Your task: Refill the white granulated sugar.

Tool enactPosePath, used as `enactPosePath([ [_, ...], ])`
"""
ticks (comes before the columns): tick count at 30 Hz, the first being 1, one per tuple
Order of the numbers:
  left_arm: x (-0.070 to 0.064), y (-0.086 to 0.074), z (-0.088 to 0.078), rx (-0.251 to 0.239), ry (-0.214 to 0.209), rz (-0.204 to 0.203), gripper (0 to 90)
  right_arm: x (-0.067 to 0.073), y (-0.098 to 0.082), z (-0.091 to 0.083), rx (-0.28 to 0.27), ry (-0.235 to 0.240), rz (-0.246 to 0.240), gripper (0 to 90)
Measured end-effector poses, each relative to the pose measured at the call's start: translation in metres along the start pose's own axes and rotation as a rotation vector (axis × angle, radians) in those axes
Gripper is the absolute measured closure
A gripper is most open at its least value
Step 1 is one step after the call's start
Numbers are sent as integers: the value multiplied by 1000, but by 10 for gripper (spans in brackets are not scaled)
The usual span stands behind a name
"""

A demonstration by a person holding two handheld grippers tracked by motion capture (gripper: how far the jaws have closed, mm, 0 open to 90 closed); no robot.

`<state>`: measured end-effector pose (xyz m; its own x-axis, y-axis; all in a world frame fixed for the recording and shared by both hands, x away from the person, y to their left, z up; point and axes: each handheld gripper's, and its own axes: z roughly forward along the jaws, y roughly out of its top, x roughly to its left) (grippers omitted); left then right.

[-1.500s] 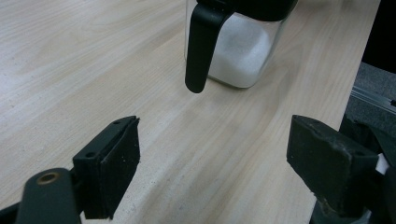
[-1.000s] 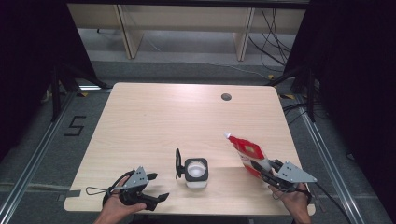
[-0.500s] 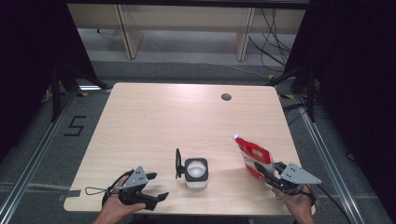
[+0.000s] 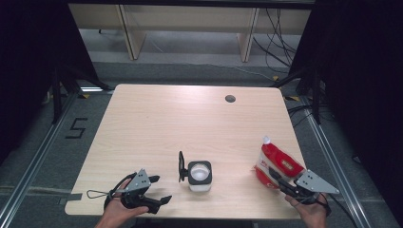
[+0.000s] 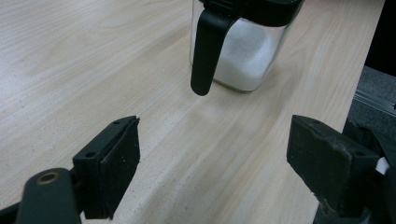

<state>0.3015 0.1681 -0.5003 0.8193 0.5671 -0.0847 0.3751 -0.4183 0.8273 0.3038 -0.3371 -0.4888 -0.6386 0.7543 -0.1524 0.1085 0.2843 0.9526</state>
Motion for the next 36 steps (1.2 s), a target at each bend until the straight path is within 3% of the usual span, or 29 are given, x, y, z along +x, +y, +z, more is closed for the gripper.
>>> enactPosePath([
  [1,0,0,0,-1,0,-2,168,-1,0,1,-12,-1,-28,681],
  [3,0,0,0,-1,1,-2,168,1,1,1,-6,-11,-9,661],
  [4,-2,-1,0,-3,5,-29,168,1,1,1,-14,-24,-8,639],
  [5,-1,-1,0,-12,4,-21,168,2,1,-1,11,-19,16,621],
  [7,-1,-1,0,-9,8,-26,168,1,2,-1,-3,-31,2,584],
  [11,-1,0,0,-4,6,-22,168,5,2,-4,21,-35,43,498],
  [13,-1,-1,0,-9,10,-26,168,6,2,-5,21,-47,37,421],
  [14,-1,-1,0,-14,6,-29,168,9,2,-7,23,-68,76,396],
  [16,0,-1,0,-18,12,-12,168,10,5,-12,44,-68,106,349],
  [17,0,-1,0,-19,13,-19,168,8,5,-13,31,-78,68,326],
  [18,0,-1,0,-19,13,-18,168,10,6,-17,50,-86,73,301],
  [20,0,-1,0,-19,13,-18,168,14,7,-23,69,-115,151,278],
  [21,0,0,-1,-18,14,-20,168,12,7,-26,70,-122,141,263],
  [22,1,0,-2,-1,13,-11,168,14,7,-29,68,-148,172,260],
  [23,0,0,-2,-8,13,-35,168,13,7,-32,64,-156,168,256],
  [25,1,0,-2,-20,14,-25,168,15,6,-39,54,-176,177,249],
  [26,1,0,-1,-25,14,-31,168,18,7,-41,63,-184,211,247],
  [28,1,0,-2,-27,17,-28,168,20,6,-45,78,-195,200,234],
  [29,1,1,-2,-23,14,-41,168,21,6,-46,87,-207,209,231],
  [30,2,1,-3,-18,13,-27,168,24,5,-47,89,-214,223,229],
  [31,1,1,-2,-20,12,-46,168,24,5,-48,97,-205,202,229],
  [32,1,1,-3,-22,13,-49,168,28,5,-49,115,-210,222,225],
  [34,0,2,-2,-33,13,-62,168,32,5,-50,138,-214,213,220],
  [36,3,2,-3,-35,9,-21,168,34,4,-52,168,-217,185,210],
])
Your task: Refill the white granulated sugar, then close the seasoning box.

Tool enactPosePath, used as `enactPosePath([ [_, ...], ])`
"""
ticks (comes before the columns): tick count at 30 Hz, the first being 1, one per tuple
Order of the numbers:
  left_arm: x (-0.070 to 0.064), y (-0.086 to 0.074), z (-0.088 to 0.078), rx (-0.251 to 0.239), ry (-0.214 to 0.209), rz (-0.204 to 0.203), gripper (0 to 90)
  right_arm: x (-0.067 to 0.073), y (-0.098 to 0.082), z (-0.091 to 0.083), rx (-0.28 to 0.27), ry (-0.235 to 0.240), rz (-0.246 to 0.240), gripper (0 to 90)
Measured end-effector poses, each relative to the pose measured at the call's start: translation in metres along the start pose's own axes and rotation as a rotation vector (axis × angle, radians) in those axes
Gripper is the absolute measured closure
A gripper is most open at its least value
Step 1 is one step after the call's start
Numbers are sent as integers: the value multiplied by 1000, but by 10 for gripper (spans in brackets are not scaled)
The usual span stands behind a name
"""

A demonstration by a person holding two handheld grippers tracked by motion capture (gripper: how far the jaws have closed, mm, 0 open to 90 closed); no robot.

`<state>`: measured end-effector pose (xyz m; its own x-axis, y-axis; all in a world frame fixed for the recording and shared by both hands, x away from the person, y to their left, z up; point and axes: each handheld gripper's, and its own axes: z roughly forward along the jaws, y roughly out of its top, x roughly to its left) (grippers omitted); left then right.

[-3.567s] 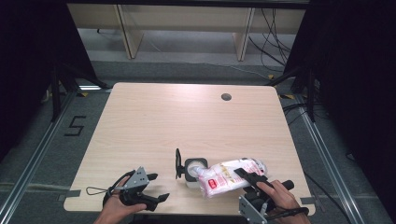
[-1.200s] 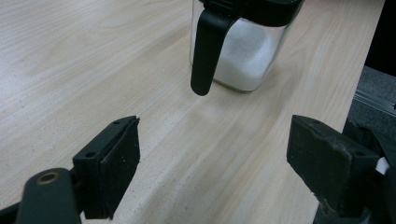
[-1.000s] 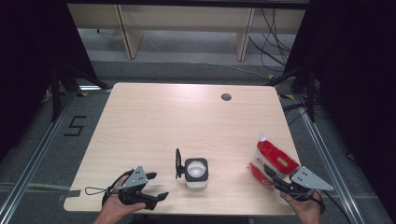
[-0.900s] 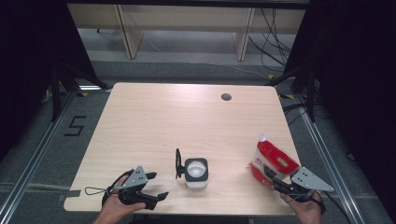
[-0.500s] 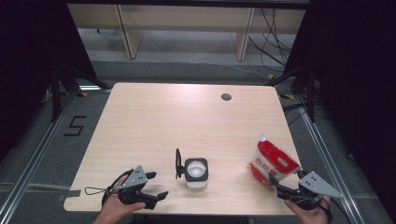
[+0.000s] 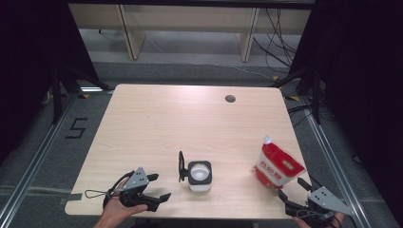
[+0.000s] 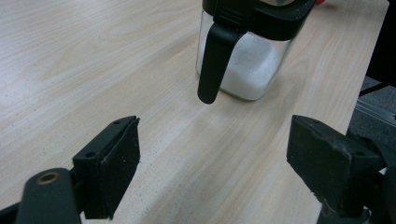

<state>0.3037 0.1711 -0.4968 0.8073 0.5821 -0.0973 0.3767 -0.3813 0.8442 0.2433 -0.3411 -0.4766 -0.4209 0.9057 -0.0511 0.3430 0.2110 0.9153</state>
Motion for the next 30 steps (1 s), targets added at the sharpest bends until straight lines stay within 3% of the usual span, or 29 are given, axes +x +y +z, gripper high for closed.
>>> enactPosePath([
  [1,-2,0,0,-2,6,-34,168,1,-1,0,5,3,1,211],
  [2,-1,1,0,-6,2,-32,167,6,-2,-4,34,2,49,207],
  [3,-1,1,-1,-4,6,-22,166,3,-3,-4,24,-1,5,205],
  [4,-1,2,-1,0,13,-19,166,7,-5,-5,37,3,39,204],
  [5,-2,2,-1,-10,6,-34,166,6,-5,-5,40,9,24,202],
  [6,0,3,-1,-4,1,-9,166,7,-6,-5,44,8,7,198],
  [8,-1,4,0,-17,1,-23,166,9,-7,-6,55,3,-27,197],
  [9,-1,5,-1,-5,2,-14,166,13,-8,-7,80,6,5,197],
  [11,-1,6,0,-9,8,-22,166,14,-8,-7,82,16,-14,197],
  [12,-1,7,0,-8,11,-21,166,17,-9,-8,97,11,14,198],
  [14,-1,9,0,-12,8,-19,166,16,-9,-7,105,25,-26,198],
  [15,-2,9,0,-13,9,-19,166,20,-10,-8,121,15,11,197],
  [17,-2,11,0,-18,12,-14,166,18,-10,-7,116,21,-21,197],
  [19,-2,13,-1,-26,12,-19,166,22,-10,-8,129,16,-1,197],
  [20,-2,14,-2,-17,15,-14,168,20,-10,-6,118,13,-53,197],
  [22,-3,16,-2,-28,23,-52,170,22,-10,-7,136,17,-41,197],
  [24,-1,20,-3,-38,15,-36,204,23,-10,-6,131,17,-57,199],
  [25,-1,22,-5,-37,22,-50,223,25,-10,-7,142,19,-31,199],
  [27,1,27,-6,-42,17,-29,276,24,-10,-6,139,15,-45,199],
  [30,1,31,-9,-66,43,-49,476,23,-11,-6,150,26,-43,199],
])
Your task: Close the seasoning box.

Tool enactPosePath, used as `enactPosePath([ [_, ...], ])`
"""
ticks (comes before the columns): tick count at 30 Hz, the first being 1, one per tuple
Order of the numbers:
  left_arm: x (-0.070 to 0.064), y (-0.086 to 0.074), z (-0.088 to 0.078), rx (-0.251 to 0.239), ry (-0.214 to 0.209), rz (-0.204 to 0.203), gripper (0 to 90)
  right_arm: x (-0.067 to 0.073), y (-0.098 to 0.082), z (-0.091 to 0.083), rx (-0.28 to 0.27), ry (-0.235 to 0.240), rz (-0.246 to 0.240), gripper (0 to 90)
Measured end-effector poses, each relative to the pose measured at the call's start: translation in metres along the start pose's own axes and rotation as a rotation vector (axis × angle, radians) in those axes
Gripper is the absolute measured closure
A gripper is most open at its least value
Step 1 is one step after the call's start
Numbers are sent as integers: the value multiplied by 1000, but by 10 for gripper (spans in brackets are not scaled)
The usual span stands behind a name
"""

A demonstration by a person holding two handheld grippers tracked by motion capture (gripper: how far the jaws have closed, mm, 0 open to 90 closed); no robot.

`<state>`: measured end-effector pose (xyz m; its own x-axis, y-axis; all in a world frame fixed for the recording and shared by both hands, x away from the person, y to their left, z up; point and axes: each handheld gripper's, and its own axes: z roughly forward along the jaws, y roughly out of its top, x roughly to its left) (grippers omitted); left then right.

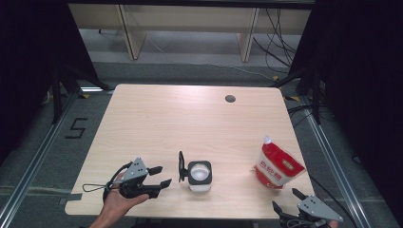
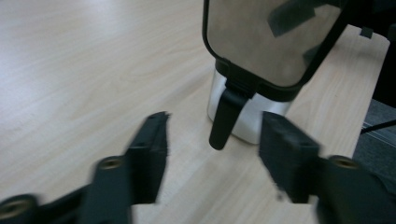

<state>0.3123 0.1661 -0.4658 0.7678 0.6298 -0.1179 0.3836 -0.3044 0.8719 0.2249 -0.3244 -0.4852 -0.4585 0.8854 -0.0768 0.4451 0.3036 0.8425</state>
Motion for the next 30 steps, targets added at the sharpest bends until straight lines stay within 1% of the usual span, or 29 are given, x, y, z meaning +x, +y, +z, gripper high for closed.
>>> enactPosePath([
  [1,1,2,-1,1,4,23,531,1,0,-1,4,-7,5,199],
  [2,2,4,-1,-5,2,34,586,1,0,0,2,-8,13,199],
  [3,4,6,-2,-9,2,65,651,2,0,-1,3,-10,14,200],
  [4,3,8,-2,-14,0,57,715,-2,0,1,-12,-9,-24,203],
  [5,3,10,-3,-14,5,65,762,1,0,-1,8,-7,10,203],
  [6,3,11,-3,-12,7,72,809,2,0,-1,16,-10,20,203],
  [7,3,13,-3,-18,1,81,838,1,0,0,9,-8,9,203],
  [8,2,15,-2,-18,0,88,871,-1,0,1,-6,-9,-17,203],
  [9,0,18,-2,-16,3,92,889,-2,0,1,-8,-10,-24,203],
  [10,-1,19,-1,-19,-3,84,891,-1,0,1,-2,-8,-12,203],
  [11,-2,22,0,-18,-3,105,891,-1,0,1,3,-3,-5,203],
  [12,-3,26,0,-18,-7,116,892,-1,0,0,4,-12,-6,203],
  [13,-4,28,2,-24,-12,108,892,-1,0,0,3,-13,-10,203],
  [14,-4,30,2,-28,-18,120,892,2,0,-1,15,-18,24,204],
  [16,-6,35,4,-25,-31,138,892,1,0,0,5,-16,0,206],
  [17,-8,37,4,-19,-25,131,892,0,0,0,3,-16,-2,206],
  [18,-9,37,4,-21,-28,136,893,0,0,0,-1,-18,-11,210],
  [19,-10,39,4,-19,-32,137,893,0,0,0,-7,-22,-5,212],
  [20,-11,40,5,-21,-34,136,893,-1,0,0,-7,-11,-13,211],
  [21,-11,42,5,-22,-44,140,893,-3,0,0,-21,-22,-37,211],
  [22,-12,44,6,-27,-43,141,892,-2,0,0,-15,-22,-17,211],
  [23,-12,45,6,-21,-47,150,893,-2,0,0,-5,-16,-19,211],
  [24,-14,47,8,-25,-52,147,892,0,0,-1,-7,-25,-1,211],
  [25,-15,49,8,-20,-53,165,892,-2,0,0,-15,-22,-29,211],
  [26,-17,50,9,-16,-49,155,892,1,0,-1,1,-21,9,212],
  [27,-17,53,9,-15,-40,178,892,-1,0,0,-7,-10,-13,212],
  [28,-16,54,9,-16,-39,181,892,0,0,-1,-2,-23,3,211],
  [29,-16,55,9,-16,-45,170,892,-2,0,0,-10,-17,-20,211],
  [30,-16,58,9,-19,-34,183,892,-2,0,0,-6,-18,-20,211],
])
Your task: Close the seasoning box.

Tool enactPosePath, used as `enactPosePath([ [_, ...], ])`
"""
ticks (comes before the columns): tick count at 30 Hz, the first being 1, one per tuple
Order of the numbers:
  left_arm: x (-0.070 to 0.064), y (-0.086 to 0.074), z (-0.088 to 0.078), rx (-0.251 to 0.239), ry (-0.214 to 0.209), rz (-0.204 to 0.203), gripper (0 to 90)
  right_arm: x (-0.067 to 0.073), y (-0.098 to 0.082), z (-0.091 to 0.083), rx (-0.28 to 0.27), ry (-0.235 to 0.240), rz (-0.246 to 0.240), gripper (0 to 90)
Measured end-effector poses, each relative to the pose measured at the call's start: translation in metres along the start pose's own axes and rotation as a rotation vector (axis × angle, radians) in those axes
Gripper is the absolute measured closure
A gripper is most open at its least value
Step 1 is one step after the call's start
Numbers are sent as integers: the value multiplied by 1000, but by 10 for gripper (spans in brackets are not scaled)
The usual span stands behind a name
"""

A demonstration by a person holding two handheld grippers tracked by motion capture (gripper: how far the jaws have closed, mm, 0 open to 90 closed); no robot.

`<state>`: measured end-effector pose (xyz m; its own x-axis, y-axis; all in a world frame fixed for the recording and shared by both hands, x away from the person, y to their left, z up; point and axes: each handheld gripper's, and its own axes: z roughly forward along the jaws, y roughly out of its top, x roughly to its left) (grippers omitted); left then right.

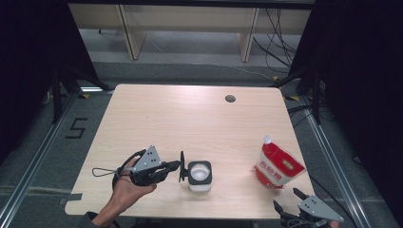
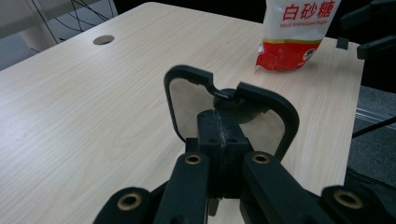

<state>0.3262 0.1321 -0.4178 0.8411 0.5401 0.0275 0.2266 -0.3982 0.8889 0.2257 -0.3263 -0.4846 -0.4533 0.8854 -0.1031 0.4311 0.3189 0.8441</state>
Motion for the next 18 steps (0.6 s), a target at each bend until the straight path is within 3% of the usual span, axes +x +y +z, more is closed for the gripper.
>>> enactPosePath([
  [4,-1,8,2,-4,0,10,892,-1,0,0,-11,-12,-16,212],
  [6,-3,10,6,7,-2,24,892,2,0,-1,5,-2,25,212],
  [12,-8,9,21,34,-28,22,892,0,0,0,-6,-2,6,212],
  [13,-8,9,24,37,-33,40,892,0,0,0,-6,-1,6,212],
  [14,-10,8,25,43,-33,24,892,0,0,0,-5,-1,6,212],
  [15,-8,9,29,31,-37,62,892,0,0,0,-5,-2,6,212],
  [17,-9,8,32,40,-34,69,892,-1,0,0,-17,-6,-15,212],
  [18,-10,7,33,43,-42,50,892,-1,0,0,-17,-7,-15,213],
])
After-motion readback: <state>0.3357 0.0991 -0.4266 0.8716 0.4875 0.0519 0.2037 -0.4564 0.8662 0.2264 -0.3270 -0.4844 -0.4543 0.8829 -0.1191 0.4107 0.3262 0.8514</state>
